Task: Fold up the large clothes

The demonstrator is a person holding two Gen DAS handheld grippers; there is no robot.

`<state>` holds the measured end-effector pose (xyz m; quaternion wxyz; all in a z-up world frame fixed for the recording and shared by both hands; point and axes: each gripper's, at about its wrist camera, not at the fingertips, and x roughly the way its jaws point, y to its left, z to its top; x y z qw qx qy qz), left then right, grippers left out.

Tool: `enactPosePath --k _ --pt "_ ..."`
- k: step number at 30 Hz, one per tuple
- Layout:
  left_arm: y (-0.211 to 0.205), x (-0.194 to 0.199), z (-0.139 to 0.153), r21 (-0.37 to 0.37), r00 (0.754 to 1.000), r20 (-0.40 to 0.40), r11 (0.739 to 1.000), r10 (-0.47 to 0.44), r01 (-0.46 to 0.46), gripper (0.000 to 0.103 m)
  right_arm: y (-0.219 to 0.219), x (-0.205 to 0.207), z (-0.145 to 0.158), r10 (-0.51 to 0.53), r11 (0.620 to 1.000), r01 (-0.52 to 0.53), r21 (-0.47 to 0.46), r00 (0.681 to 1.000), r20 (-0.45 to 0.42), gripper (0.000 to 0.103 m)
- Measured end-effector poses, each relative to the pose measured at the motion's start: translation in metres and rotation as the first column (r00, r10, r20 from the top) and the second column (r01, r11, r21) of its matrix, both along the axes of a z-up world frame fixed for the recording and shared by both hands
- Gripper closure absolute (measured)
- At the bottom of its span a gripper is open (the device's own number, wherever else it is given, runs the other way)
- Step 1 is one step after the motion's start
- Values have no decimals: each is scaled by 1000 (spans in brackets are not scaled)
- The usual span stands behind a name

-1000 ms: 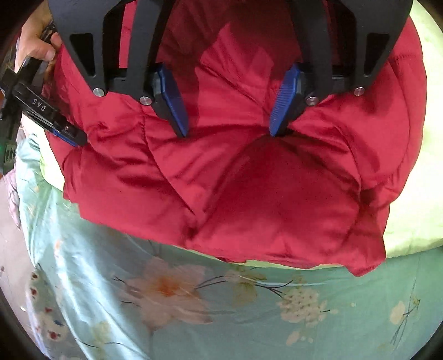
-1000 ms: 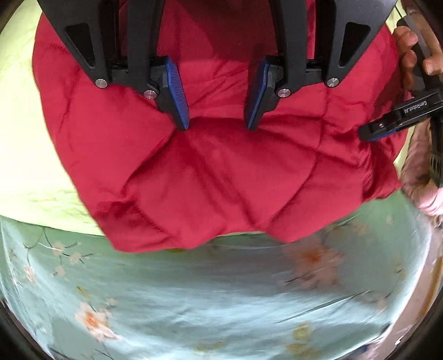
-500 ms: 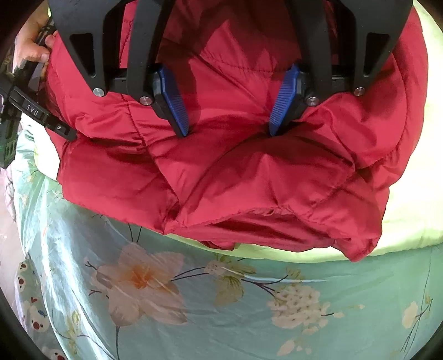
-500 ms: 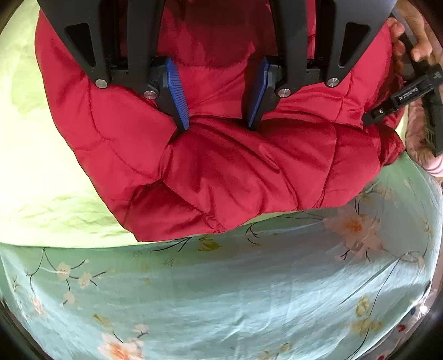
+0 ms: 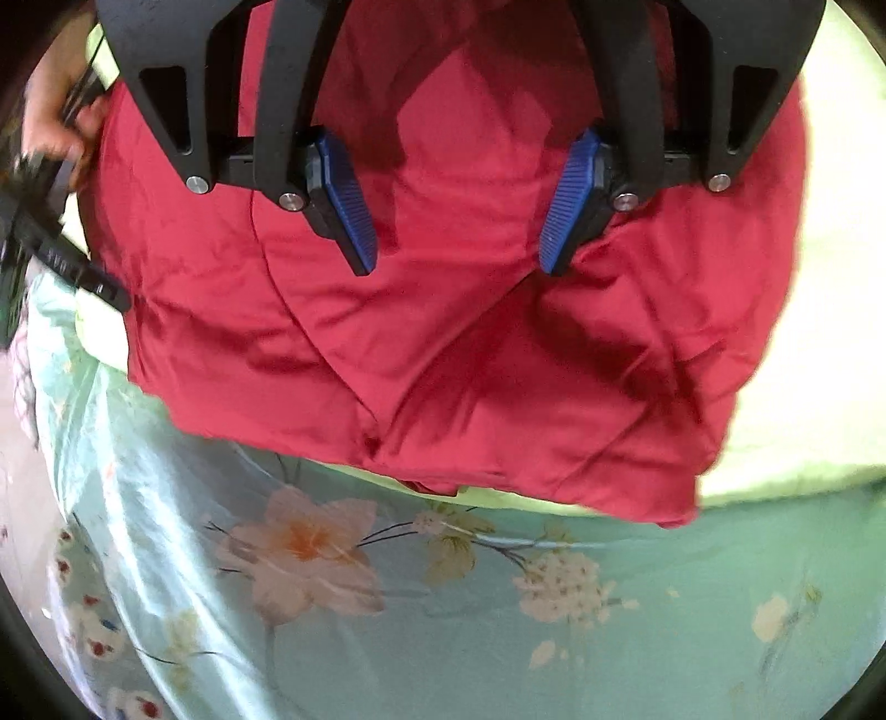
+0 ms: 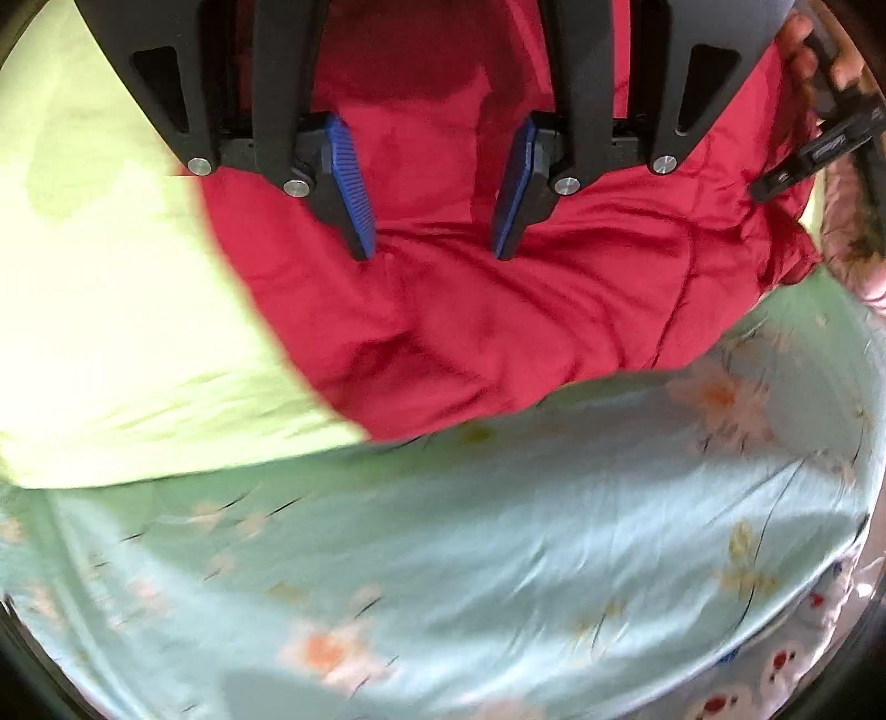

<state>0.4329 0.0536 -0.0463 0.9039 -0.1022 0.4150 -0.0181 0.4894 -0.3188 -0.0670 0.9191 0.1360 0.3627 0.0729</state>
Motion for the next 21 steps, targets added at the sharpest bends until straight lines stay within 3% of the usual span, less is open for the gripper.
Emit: enactPosePath --k 3,6,13,17,21 --pt "6 -35 17 2 999 47 1000 -14 14 31 -20 -9 5 14 1000 -14 13 1000 -14 57" --pt "22 -67 28 -34 996 92 999 17 -14 22 -38 -29 11 10 1000 -10 -22 1000 -11 42" --pt "64 -98 17 -85 992 72 992 104 -97 22 -58 -68 8 52 998 -52 -18 999 -17 39" --pt "83 -107 11 -120 993 34 987 115 -111 22 -66 -79 6 54 999 -54 -8 998 -27 23" --pt "91 -107 4 -140 995 19 985 103 -99 22 -73 -86 -4 51 998 -50 26 997 -49 21"
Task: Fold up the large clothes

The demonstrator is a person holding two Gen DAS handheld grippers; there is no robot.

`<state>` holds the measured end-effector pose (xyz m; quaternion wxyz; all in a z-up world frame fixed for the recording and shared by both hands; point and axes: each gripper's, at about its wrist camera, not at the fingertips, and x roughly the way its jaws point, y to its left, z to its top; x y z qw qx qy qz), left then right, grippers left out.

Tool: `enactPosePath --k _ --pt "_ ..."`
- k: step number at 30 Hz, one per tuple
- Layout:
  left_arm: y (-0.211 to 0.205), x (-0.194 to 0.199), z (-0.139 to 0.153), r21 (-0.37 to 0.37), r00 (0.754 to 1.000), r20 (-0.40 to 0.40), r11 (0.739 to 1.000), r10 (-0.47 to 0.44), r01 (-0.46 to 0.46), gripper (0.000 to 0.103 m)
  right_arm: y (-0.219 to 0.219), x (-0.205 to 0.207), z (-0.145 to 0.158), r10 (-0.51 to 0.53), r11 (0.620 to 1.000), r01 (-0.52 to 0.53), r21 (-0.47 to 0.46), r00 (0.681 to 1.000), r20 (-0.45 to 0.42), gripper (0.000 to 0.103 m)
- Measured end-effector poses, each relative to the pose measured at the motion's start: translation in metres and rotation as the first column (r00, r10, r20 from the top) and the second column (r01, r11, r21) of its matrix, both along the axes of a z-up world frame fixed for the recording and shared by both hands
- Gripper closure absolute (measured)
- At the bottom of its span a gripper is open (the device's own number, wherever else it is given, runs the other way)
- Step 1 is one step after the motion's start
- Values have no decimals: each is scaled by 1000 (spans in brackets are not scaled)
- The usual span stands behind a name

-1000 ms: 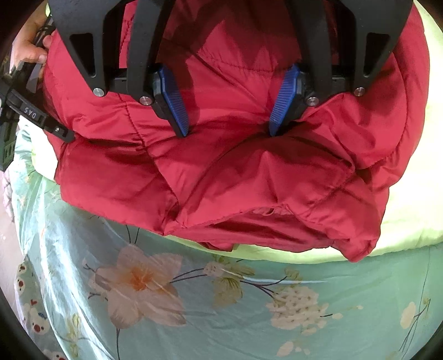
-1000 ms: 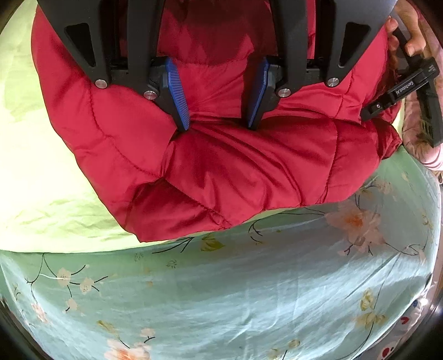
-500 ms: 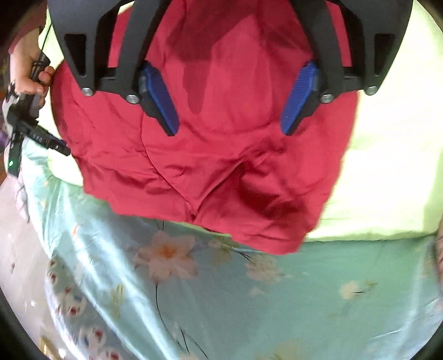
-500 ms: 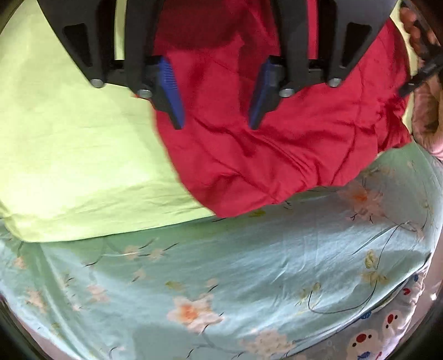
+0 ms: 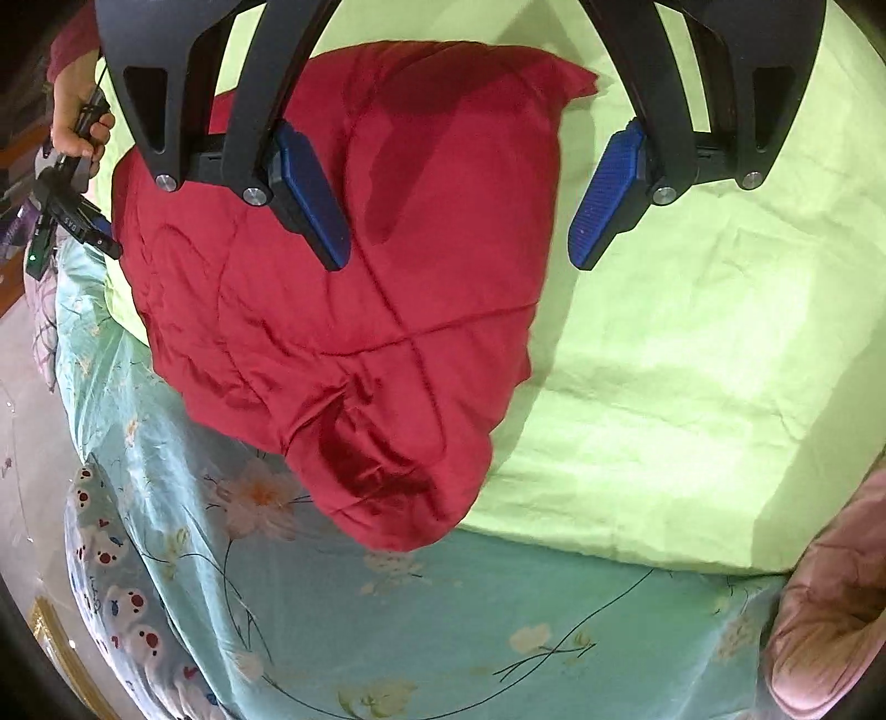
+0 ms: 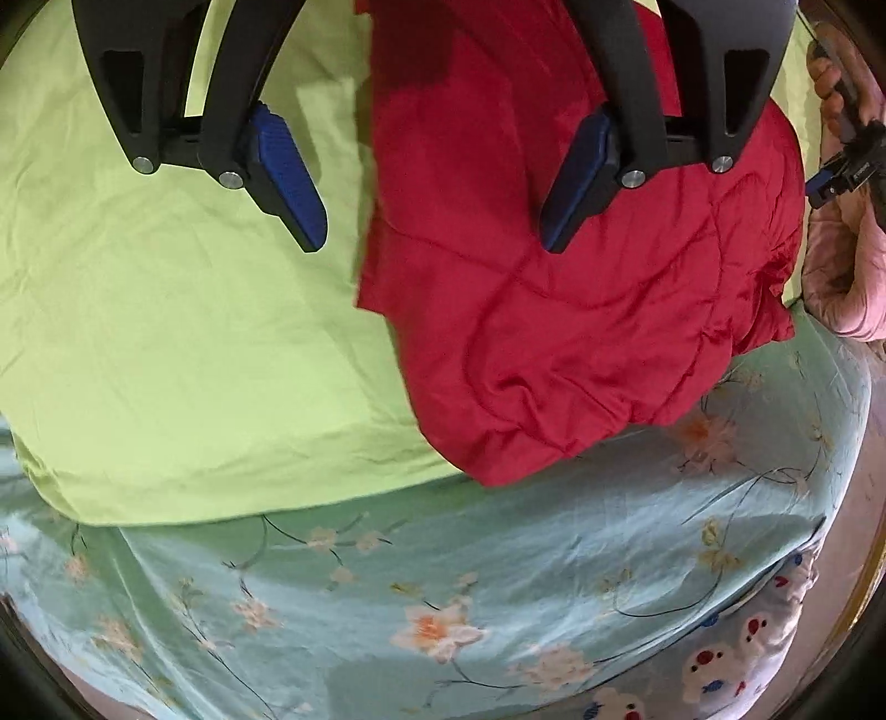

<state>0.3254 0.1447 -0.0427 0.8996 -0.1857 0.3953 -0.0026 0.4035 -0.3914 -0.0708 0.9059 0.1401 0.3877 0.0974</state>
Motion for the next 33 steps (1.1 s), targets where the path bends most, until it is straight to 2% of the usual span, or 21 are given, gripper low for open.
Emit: enactPosePath --k 5,7,10,15,21,27,33 --pt "6 4 -12 -49 998 -25 997 -57 55 22 -20 3 -14 21 994 -15 108 999 -49 17" --pt "8 10 -22 -76 995 -65 995 -70 65 19 -26 6 -19 35 988 -25 150 997 -65 15" --pt "12 16 -32 -129 994 -73 989 -80 70 16 -29 11 -28 66 976 -46 212 994 -92 12" --pt "13 24 -42 -157 993 -73 984 -92 80 0 -32 17 -42 86 957 -48 286 989 -123 9" --pt "22 37 -67 -313 990 -75 945 -120 91 0 -26 24 -55 133 936 -75 344 980 -150 7" --pt "19 42 -68 -357 989 -60 929 -132 102 0 -17 29 -58 176 923 -109 369 973 -152 7" --pt "19 54 -69 -414 986 -78 905 -147 102 0 -6 31 -61 231 902 -154 402 961 -151 7"
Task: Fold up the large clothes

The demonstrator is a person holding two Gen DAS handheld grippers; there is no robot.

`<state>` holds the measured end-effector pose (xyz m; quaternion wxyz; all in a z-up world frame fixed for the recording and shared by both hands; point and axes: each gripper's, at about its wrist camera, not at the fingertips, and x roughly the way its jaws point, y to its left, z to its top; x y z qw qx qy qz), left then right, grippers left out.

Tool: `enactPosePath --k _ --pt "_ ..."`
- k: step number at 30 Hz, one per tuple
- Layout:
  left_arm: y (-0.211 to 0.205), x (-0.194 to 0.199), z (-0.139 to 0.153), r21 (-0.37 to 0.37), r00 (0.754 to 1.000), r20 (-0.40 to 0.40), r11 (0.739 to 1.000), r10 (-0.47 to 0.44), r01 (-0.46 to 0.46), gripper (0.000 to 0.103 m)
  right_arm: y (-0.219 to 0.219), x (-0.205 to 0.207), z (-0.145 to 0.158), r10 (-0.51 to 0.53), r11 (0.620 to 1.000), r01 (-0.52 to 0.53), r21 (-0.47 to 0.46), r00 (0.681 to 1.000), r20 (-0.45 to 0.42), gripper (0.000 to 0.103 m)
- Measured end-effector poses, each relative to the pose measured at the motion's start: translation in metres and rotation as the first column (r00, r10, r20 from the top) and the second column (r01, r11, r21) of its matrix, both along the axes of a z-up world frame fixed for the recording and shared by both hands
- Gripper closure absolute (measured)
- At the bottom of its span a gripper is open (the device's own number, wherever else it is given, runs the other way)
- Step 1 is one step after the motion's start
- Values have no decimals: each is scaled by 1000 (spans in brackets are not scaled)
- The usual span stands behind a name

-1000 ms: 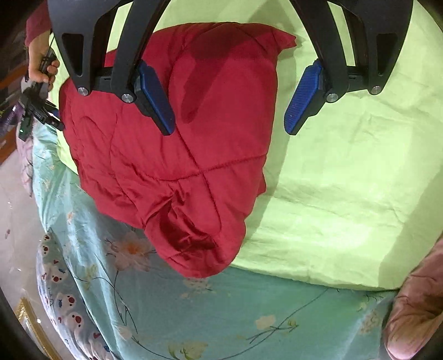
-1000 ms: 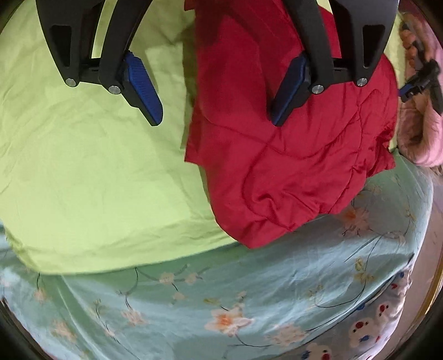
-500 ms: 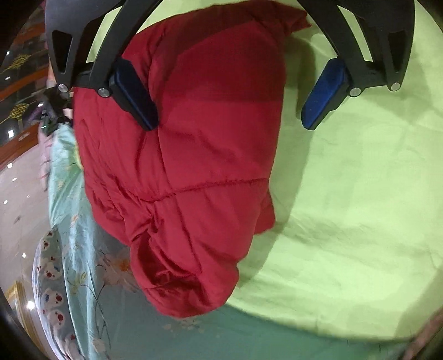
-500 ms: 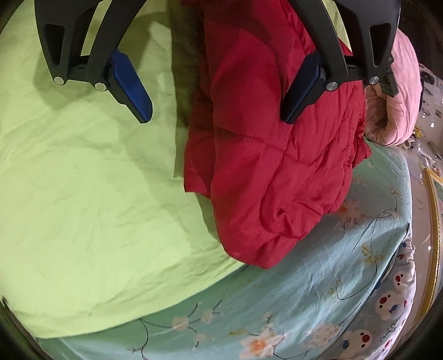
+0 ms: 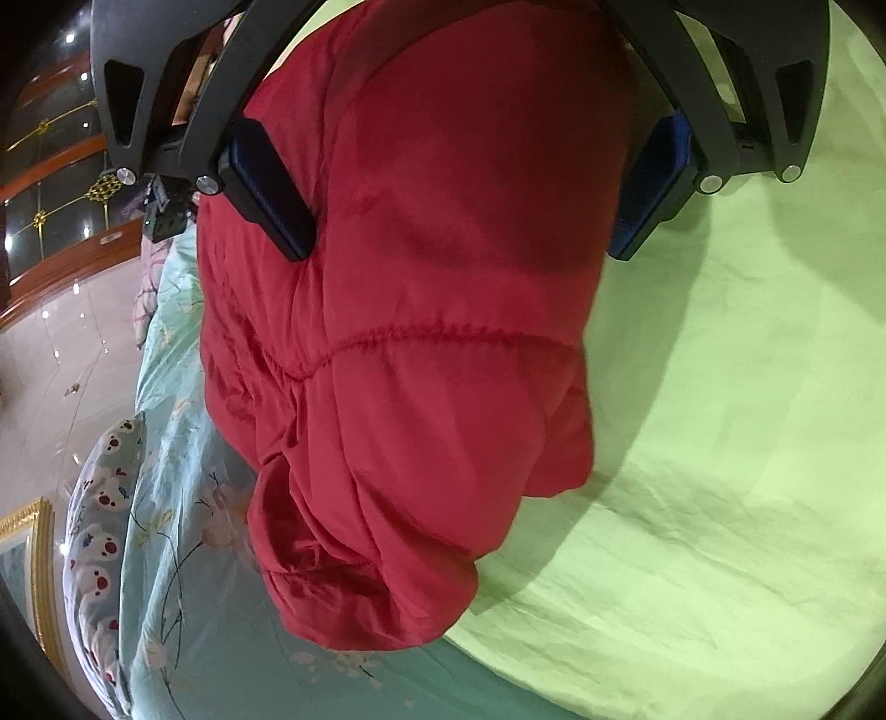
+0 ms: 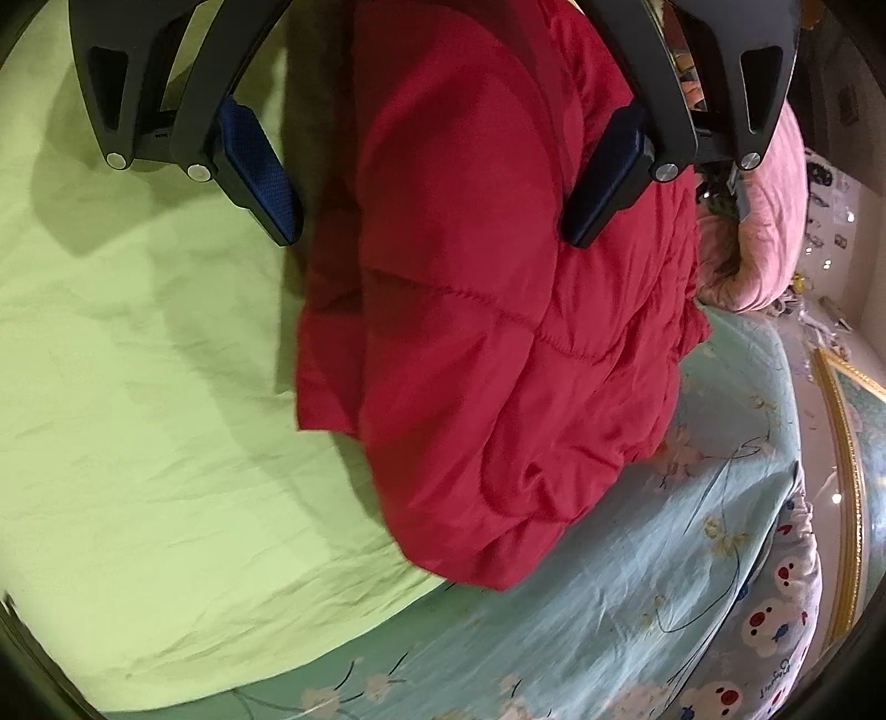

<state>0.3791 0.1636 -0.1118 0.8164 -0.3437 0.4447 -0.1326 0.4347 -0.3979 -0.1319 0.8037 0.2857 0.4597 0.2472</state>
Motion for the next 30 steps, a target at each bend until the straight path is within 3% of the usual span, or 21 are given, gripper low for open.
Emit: enactPosePath --k 8,11,17,24,30 --pt "7 8 -9 -40 1000 -27 999 -7 6 0 10 5 -7 40 999 -40 34 999 -12 7" --pt "6 8 -8 -23 1000 -18 1000 -16 15 0 11 6 -8 45 998 -45 35 999 -9 8" --pt "7 2 -5 -25 998 45 999 -41 42 22 18 6 -5 80 997 -80 19 997 -4 22" --pt "1 -12 10 47 995 92 998 -37 32 43 22 0 4 87 996 -88 24 996 8 44" --pt "-12 -27 33 94 990 140 995 -33 20 53 24 -11 18 79 996 -81 30 996 46 58"
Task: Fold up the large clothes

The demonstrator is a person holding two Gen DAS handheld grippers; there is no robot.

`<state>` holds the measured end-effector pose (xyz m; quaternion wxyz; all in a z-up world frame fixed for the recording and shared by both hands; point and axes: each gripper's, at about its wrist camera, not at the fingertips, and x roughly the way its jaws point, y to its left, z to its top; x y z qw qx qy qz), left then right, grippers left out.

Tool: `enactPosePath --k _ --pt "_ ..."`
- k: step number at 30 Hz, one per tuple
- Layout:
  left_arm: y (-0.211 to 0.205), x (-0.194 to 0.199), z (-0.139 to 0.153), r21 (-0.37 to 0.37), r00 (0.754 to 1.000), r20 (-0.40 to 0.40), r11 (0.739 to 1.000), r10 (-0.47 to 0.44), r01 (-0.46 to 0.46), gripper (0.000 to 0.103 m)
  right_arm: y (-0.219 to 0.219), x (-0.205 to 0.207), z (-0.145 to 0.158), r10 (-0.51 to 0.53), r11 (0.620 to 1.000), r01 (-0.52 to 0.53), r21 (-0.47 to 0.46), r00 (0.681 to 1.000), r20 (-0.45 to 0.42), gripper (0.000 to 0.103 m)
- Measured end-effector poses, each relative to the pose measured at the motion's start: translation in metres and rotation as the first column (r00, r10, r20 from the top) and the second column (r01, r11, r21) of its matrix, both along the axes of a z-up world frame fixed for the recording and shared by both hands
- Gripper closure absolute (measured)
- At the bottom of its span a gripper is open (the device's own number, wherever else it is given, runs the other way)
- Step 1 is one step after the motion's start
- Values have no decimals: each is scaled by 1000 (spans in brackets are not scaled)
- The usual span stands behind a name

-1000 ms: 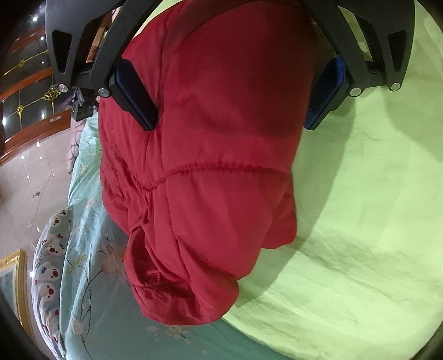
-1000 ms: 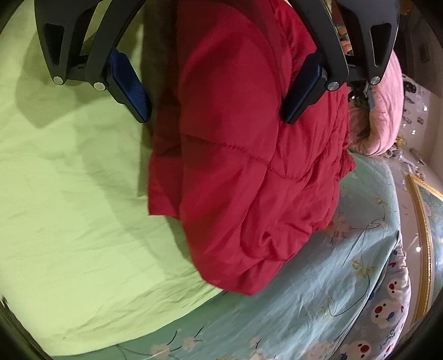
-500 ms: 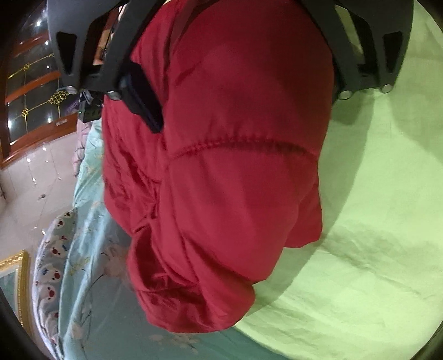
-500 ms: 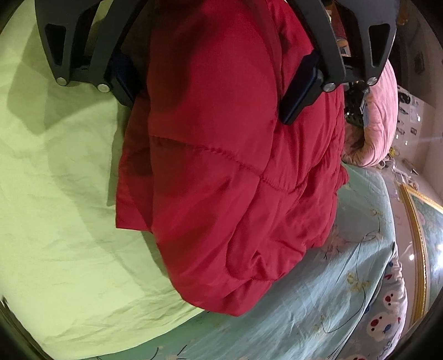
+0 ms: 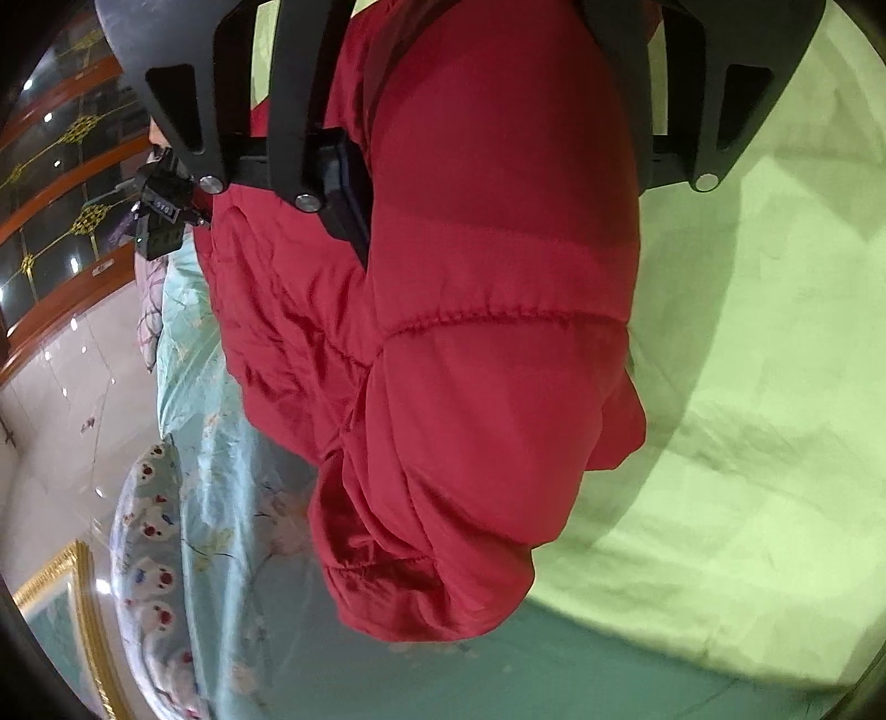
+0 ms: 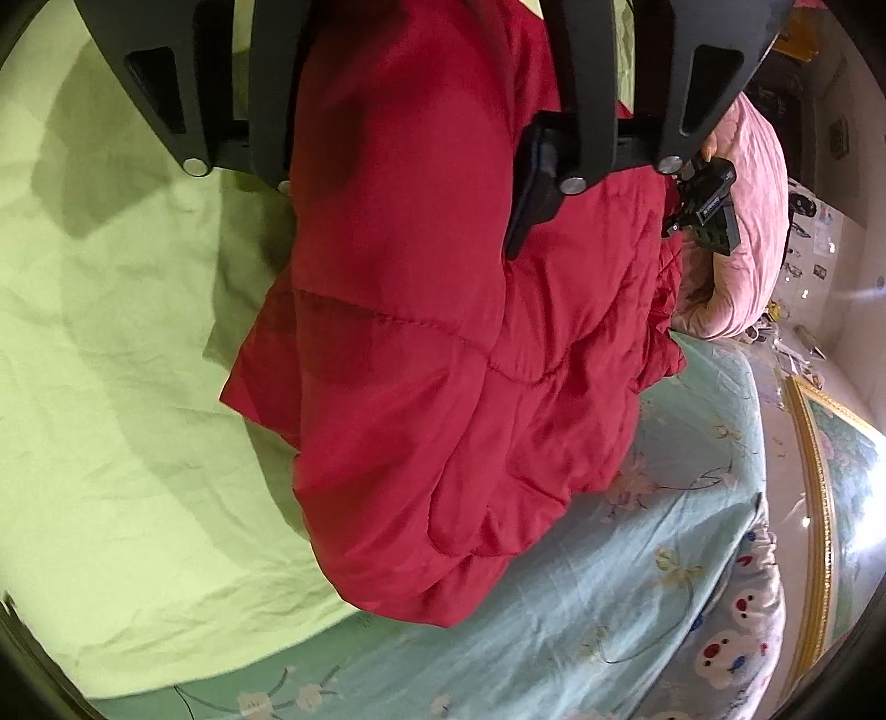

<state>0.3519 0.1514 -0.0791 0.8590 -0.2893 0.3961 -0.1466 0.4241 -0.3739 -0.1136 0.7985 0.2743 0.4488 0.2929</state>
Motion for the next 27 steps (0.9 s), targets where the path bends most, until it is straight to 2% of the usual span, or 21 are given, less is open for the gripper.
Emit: enactPosePath --k 3,13,22,27 --pt "-8 -11 13 22 1000 24 1000 -7 7 55 2 -9 9 0 1000 0 -5 1000 17 61" --pt "-12 -74 35 -3 998 64 1000 -12 12 56 7 -54 32 33 999 -33 -6 998 55 64" --pt "-23 -163 30 -31 999 39 1000 -2 4 56 0 -130 29 60 998 -61 16 997 49 65" --pt "-27 -206 38 -31 998 56 999 -8 10 56 -6 -177 25 50 998 -52 36 998 41 65"
